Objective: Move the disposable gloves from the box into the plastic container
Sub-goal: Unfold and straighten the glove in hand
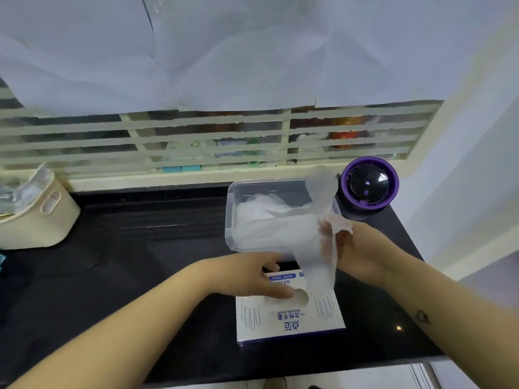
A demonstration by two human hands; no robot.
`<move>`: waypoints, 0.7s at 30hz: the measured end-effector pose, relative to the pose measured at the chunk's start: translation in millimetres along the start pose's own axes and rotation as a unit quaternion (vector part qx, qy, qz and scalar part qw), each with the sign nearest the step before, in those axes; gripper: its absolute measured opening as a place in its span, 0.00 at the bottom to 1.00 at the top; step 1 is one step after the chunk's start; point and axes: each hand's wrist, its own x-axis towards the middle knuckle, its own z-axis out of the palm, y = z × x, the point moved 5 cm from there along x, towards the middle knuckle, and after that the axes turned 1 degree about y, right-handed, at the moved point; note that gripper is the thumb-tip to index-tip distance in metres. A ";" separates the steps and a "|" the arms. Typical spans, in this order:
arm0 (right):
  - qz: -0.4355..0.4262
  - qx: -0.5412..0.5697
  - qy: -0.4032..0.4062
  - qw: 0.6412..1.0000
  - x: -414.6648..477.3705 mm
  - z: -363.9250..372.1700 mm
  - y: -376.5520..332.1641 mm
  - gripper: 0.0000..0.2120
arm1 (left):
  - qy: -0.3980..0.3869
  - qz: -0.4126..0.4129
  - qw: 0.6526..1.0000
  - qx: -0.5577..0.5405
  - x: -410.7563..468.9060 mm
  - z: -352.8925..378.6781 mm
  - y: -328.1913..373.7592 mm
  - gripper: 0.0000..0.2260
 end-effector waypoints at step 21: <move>-0.144 -0.348 -0.030 0.926 -6.3 27.8 -13.8 0.52 | 0.136 -0.044 0.785 -0.603 26.9 -60.8 29.2 0.17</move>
